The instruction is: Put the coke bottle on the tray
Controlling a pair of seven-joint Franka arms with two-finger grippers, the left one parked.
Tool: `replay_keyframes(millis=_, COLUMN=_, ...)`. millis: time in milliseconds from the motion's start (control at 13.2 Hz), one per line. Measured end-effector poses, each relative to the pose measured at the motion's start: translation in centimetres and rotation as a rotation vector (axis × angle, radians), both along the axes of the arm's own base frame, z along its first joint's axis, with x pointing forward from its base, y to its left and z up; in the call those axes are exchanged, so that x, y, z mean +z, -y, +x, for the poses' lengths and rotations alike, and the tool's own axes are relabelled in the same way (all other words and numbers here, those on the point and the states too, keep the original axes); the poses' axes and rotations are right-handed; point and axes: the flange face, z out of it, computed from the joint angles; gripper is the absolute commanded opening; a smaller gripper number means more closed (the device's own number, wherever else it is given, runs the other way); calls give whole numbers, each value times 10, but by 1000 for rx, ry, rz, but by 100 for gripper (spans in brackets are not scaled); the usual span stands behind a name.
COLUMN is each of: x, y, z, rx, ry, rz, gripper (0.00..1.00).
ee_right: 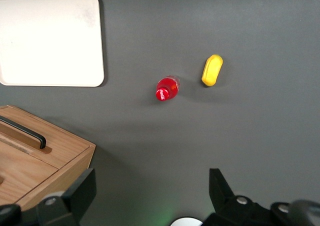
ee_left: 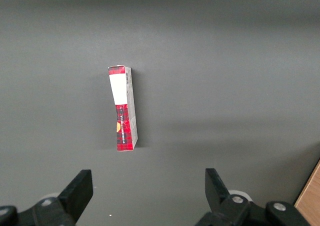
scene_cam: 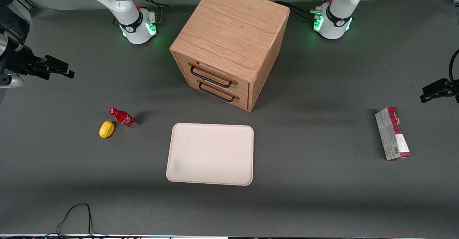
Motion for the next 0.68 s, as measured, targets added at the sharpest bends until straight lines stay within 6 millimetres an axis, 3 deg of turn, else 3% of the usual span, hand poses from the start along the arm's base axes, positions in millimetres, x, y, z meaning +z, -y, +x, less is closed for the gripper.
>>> replay_keyframes(millis=684, x=-4, y=6, z=1, rx=9, ry=-14, rz=-61, gripper=100)
